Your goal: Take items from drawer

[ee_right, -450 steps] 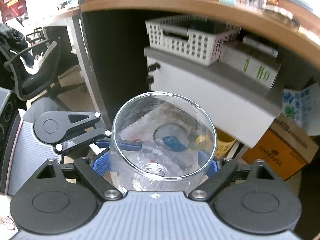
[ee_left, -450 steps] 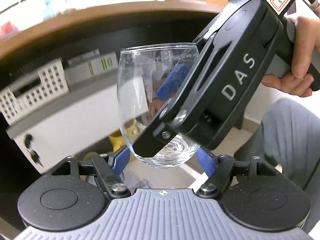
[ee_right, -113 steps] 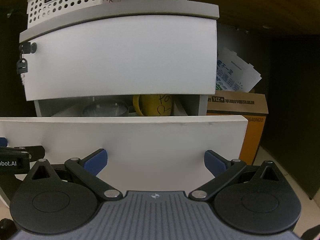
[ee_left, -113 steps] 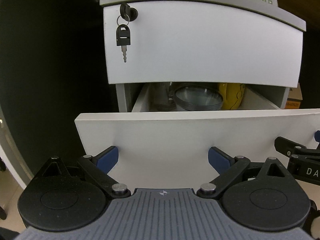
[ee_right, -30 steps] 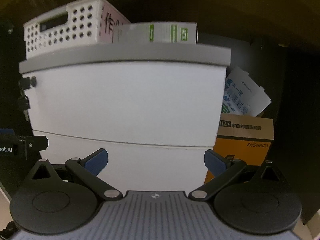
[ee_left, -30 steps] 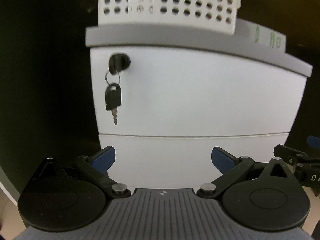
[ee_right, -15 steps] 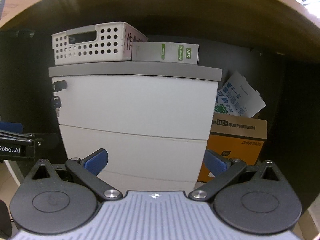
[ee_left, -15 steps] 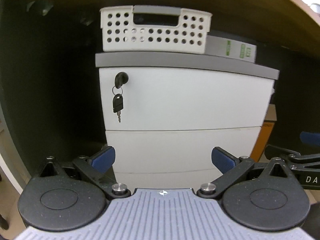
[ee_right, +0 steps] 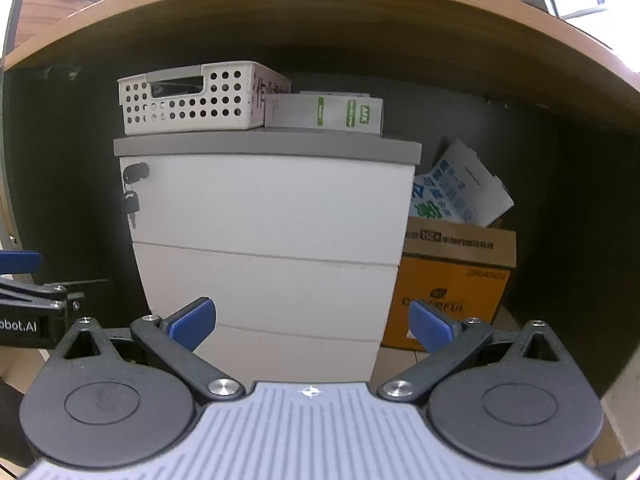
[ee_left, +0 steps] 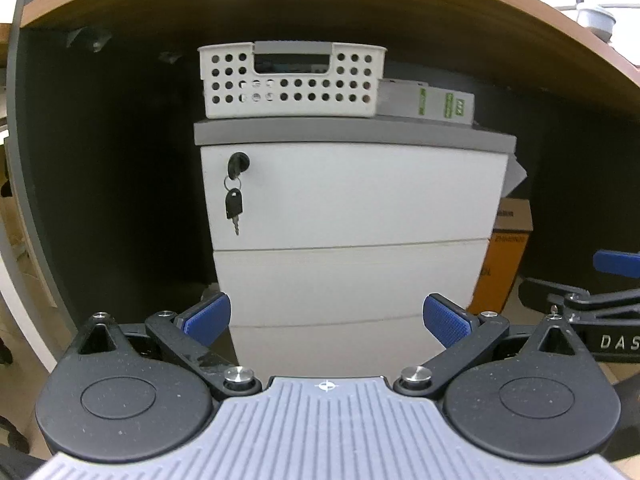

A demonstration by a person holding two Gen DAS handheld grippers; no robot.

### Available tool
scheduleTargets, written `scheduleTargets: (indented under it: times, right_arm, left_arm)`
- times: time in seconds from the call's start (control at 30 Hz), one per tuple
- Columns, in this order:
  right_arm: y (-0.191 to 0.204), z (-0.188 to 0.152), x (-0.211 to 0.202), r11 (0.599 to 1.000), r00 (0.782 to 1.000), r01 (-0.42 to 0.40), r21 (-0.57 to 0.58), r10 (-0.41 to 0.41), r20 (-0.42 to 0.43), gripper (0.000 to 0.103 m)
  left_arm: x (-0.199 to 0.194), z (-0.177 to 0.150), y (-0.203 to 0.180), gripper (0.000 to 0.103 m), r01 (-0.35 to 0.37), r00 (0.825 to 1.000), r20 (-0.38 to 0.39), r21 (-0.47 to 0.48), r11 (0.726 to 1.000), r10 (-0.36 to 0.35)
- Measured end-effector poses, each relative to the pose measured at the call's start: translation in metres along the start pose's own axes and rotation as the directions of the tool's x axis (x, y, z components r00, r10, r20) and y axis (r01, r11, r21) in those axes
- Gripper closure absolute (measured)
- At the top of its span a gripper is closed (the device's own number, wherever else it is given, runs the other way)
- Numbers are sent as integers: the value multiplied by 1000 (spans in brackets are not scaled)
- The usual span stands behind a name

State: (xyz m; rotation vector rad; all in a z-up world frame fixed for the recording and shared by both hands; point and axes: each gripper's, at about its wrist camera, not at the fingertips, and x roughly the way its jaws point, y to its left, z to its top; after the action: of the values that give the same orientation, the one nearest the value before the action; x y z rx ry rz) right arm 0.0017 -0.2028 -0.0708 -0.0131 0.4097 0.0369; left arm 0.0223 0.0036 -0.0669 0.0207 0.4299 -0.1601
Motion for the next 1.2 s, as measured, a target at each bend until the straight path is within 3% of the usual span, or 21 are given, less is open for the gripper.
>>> scheduleTargets:
  times: [0.13,0.37,0.7,1.07,1.2]
  right_arm:
    - [2,-8,-9,1000,999,24,11,-24,-29,0]
    - [11,-17,-24,999,999,38,-5,-38,-28,0]
    - [5,-29,-33,997,991,74,15,-72,-109,0]
    - [-6,-29,-31,999,980,44,4,-42,-192,0]
    - [-9,-21,-31,998,969,32,48,-20,-244,0]
  left_arm:
    - [-9,-4,-4,0,1,1000,-15,22,1000,0]
    - [-25,-16,2,0,-48,997,-64,-19,999,47]
    - [-36,-23,4,0,-85,988,-128,-20,996,82]
    - [-33,-27,1,0,-104,974,-205,-49,993,92]
    - [-30,-26,-3,0,-102,970,-225,-33,994,92]
